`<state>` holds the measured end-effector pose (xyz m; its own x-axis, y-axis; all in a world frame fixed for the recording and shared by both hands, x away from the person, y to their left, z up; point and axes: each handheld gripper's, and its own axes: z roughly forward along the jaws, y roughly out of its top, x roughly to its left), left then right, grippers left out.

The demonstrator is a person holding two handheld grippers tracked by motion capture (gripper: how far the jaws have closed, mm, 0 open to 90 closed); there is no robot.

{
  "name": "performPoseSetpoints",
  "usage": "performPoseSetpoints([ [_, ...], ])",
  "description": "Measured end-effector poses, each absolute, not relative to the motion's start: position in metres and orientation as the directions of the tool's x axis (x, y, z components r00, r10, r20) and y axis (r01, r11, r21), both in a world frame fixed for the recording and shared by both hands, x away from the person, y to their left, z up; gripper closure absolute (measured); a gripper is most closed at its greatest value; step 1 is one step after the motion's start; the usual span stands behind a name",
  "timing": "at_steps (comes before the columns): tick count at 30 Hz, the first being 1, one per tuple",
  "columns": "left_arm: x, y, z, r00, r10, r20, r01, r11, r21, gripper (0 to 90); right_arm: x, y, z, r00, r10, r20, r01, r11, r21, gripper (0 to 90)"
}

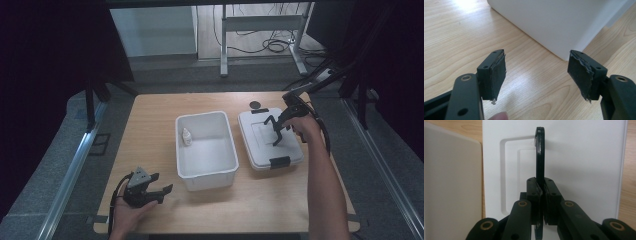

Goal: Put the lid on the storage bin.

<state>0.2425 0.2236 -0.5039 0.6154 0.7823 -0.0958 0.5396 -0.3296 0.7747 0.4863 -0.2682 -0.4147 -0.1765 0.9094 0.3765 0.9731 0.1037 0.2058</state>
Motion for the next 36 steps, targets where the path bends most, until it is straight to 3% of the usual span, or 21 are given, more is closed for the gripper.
performPoseSetpoints([
  [19,0.243,0.221,-0.504,0.616,0.783,-0.09,0.541,-0.337,0.771,30.9,0.453,-0.289,-0.352,-0.169,0.9,0.401,0.958,0.055,0.28,85.5],
  [36,0.24,0.217,-0.503,0.625,0.775,-0.09,0.533,-0.34,0.775,30.9,0.419,-0.25,-0.3,-0.225,0.894,0.387,0.938,0.091,0.335,85.5],
])
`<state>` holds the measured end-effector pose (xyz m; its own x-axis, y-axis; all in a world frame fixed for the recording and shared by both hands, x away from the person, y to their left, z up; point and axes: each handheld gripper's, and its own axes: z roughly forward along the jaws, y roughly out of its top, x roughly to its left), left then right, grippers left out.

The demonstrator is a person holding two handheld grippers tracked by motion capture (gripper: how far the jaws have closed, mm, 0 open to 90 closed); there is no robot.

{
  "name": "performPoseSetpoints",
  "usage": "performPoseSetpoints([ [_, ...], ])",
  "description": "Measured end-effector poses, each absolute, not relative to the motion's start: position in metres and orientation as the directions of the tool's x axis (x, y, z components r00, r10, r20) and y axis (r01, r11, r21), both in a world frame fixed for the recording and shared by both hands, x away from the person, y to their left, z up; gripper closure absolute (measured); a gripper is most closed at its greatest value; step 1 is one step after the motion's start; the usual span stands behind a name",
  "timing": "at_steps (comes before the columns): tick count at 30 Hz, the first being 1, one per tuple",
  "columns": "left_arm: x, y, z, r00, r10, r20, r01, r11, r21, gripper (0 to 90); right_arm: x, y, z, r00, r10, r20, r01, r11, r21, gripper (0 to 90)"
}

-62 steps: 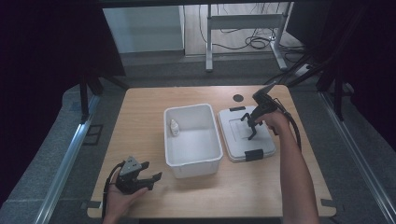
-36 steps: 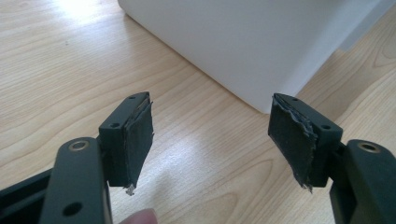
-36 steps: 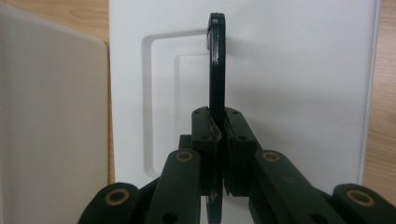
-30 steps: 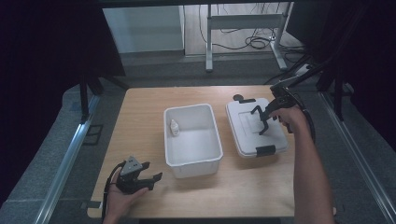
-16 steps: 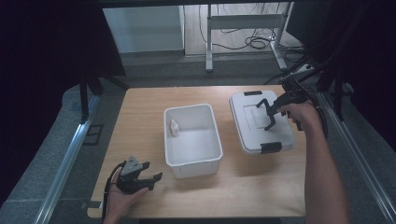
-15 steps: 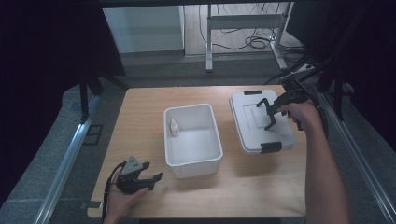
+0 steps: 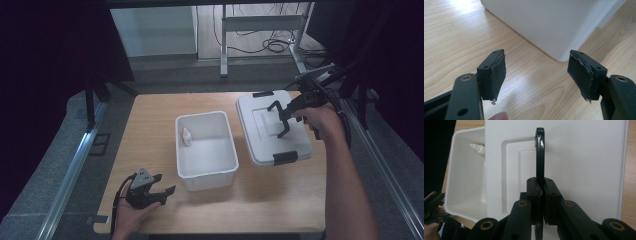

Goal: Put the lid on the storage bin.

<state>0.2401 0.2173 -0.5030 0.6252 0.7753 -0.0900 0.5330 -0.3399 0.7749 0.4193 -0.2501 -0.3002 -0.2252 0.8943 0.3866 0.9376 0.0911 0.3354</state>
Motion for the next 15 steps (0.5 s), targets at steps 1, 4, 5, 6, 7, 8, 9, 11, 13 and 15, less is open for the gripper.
performPoseSetpoints([
  [1,0.24,0.218,-0.503,0.625,0.775,-0.091,0.534,-0.339,0.775,31.0,0.418,-0.246,-0.297,-0.231,0.893,0.386,0.936,0.096,0.339,85.5],
  [4,0.241,0.218,-0.504,0.622,0.778,-0.088,0.532,-0.337,0.777,31.2,0.413,-0.235,-0.287,-0.241,0.892,0.381,0.933,0.106,0.343,85.5],
  [5,0.241,0.218,-0.503,0.621,0.778,-0.09,0.531,-0.334,0.779,31.2,0.411,-0.232,-0.284,-0.238,0.892,0.385,0.933,0.1,0.345,85.5],
  [6,0.24,0.218,-0.503,0.621,0.779,-0.088,0.53,-0.335,0.779,31.2,0.41,-0.23,-0.282,-0.244,0.892,0.379,0.931,0.107,0.348,85.6],
  [7,0.24,0.219,-0.502,0.622,0.778,-0.089,0.53,-0.334,0.78,31.2,0.409,-0.227,-0.28,-0.248,0.892,0.377,0.932,0.113,0.345,85.5],
  [8,0.24,0.219,-0.502,0.622,0.778,-0.089,0.529,-0.334,0.78,31.2,0.408,-0.224,-0.278,-0.246,0.892,0.38,0.931,0.108,0.349,85.5],
  [9,0.24,0.219,-0.502,0.62,0.779,-0.089,0.529,-0.332,0.781,31.2,0.408,-0.222,-0.277,-0.251,0.89,0.379,0.93,0.113,0.351,85.5],
  [11,0.24,0.22,-0.501,0.618,0.781,-0.09,0.529,-0.329,0.782,31.2,0.407,-0.214,-0.276,-0.254,0.889,0.381,0.931,0.118,0.346,85.5],
  [13,0.239,0.22,-0.501,0.617,0.781,-0.091,0.529,-0.326,0.783,31.2,0.406,-0.207,-0.277,-0.259,0.888,0.381,0.931,0.124,0.344,85.5],
  [15,0.239,0.22,-0.5,0.617,0.782,-0.092,0.528,-0.324,0.785,31.2,0.406,-0.199,-0.278,-0.265,0.885,0.382,0.931,0.132,0.341,85.5],
])
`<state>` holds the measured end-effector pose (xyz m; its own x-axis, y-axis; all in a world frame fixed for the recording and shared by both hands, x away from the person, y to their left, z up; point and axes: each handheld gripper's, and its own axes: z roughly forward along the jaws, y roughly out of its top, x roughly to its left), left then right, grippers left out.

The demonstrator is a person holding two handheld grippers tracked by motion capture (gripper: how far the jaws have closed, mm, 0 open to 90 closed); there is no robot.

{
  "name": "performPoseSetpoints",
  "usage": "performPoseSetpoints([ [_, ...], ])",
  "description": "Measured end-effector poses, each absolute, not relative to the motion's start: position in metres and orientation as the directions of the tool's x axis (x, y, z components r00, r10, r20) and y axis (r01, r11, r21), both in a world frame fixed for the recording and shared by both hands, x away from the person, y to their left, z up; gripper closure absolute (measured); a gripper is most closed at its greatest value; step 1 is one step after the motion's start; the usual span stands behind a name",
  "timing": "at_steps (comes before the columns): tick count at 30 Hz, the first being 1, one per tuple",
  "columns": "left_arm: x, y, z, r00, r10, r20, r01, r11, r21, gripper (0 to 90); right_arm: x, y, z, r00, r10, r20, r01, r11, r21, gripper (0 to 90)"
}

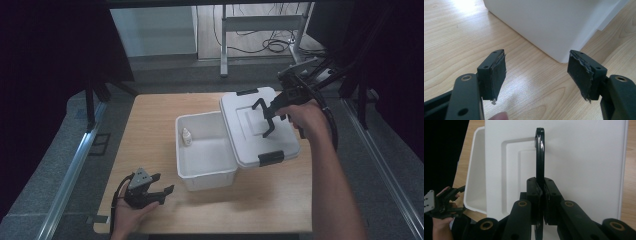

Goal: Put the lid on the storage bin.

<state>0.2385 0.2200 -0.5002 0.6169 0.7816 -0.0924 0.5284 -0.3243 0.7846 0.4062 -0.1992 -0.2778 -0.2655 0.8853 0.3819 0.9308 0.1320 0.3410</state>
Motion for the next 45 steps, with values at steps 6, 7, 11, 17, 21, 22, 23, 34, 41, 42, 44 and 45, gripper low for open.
performPoseSetpoints([
  [6,0.239,0.22,-0.5,0.617,0.781,-0.096,0.529,-0.322,0.785,31.2,0.407,-0.176,-0.278,-0.281,0.878,0.388,0.931,0.151,0.331,85.5],
  [7,0.239,0.22,-0.5,0.618,0.78,-0.096,0.528,-0.322,0.786,31.2,0.406,-0.174,-0.279,-0.286,0.878,0.383,0.93,0.157,0.332,85.5],
  [11,0.238,0.218,-0.5,0.623,0.777,-0.094,0.525,-0.326,0.786,31.1,0.405,-0.163,-0.283,-0.272,0.885,0.379,0.936,0.152,0.317,85.5],
  [17,0.238,0.219,-0.499,0.623,0.776,-0.099,0.525,-0.321,0.788,31.1,0.404,-0.146,-0.287,-0.287,0.885,0.367,0.937,0.179,0.3,85.5],
  [21,0.237,0.218,-0.498,0.623,0.775,-0.101,0.524,-0.319,0.79,31.1,0.404,-0.134,-0.287,-0.286,0.889,0.356,0.938,0.185,0.292,85.5],
  [22,0.237,0.218,-0.498,0.624,0.776,-0.098,0.523,-0.32,0.79,31.1,0.404,-0.13,-0.287,-0.288,0.889,0.355,0.938,0.188,0.29,85.5],
  [23,0.237,0.218,-0.498,0.624,0.775,-0.099,0.521,-0.319,0.792,31.1,0.404,-0.126,-0.287,-0.288,0.889,0.357,0.939,0.189,0.287,85.5],
  [34,0.238,0.22,-0.498,0.624,0.775,-0.097,0.521,-0.32,0.791,31.1,0.409,-0.09,-0.297,-0.312,0.885,0.345,0.936,0.224,0.272,85.6],
  [41,0.238,0.218,-0.498,0.629,0.772,-0.096,0.519,-0.325,0.791,31.1,0.409,-0.078,-0.303,-0.3,0.886,0.353,0.94,0.213,0.266,85.6],
  [42,0.238,0.218,-0.498,0.629,0.772,-0.096,0.519,-0.325,0.79,31.1,0.41,-0.077,-0.304,-0.298,0.885,0.358,0.941,0.21,0.264,85.7],
  [44,0.238,0.218,-0.498,0.63,0.771,-0.095,0.519,-0.326,0.79,31.1,0.41,-0.075,-0.307,-0.287,0.885,0.367,0.946,0.202,0.254,85.7],
  [45,0.238,0.218,-0.498,0.63,0.771,-0.095,0.518,-0.326,0.79,31.1,0.41,-0.074,-0.308,-0.288,0.886,0.363,0.946,0.204,0.251,85.7],
])
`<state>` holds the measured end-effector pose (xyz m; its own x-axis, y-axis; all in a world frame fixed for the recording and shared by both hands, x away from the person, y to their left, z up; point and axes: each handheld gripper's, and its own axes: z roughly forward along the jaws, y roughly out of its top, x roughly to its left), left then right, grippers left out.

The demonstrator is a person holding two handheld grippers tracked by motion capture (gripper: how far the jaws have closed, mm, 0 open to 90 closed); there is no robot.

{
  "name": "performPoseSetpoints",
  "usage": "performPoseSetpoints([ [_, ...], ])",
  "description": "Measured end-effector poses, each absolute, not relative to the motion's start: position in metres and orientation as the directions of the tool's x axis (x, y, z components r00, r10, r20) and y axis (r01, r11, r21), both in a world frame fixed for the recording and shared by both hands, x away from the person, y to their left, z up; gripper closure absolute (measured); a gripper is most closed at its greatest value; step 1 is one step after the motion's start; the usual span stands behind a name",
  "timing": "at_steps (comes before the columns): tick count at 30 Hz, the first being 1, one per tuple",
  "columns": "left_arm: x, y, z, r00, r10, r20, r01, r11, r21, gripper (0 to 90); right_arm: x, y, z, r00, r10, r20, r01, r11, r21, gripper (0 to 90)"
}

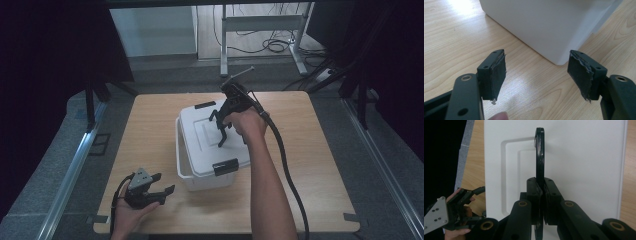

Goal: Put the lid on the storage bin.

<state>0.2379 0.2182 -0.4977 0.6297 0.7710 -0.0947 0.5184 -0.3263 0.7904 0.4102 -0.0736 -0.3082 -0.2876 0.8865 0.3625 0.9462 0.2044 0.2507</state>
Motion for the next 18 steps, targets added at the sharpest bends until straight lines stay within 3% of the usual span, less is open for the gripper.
performPoseSetpoints([
  [18,0.238,0.219,-0.497,0.63,0.771,-0.094,0.517,-0.325,0.792,31.1,0.409,-0.053,-0.319,-0.25,0.889,0.385,0.959,0.171,0.226,85.7],
])
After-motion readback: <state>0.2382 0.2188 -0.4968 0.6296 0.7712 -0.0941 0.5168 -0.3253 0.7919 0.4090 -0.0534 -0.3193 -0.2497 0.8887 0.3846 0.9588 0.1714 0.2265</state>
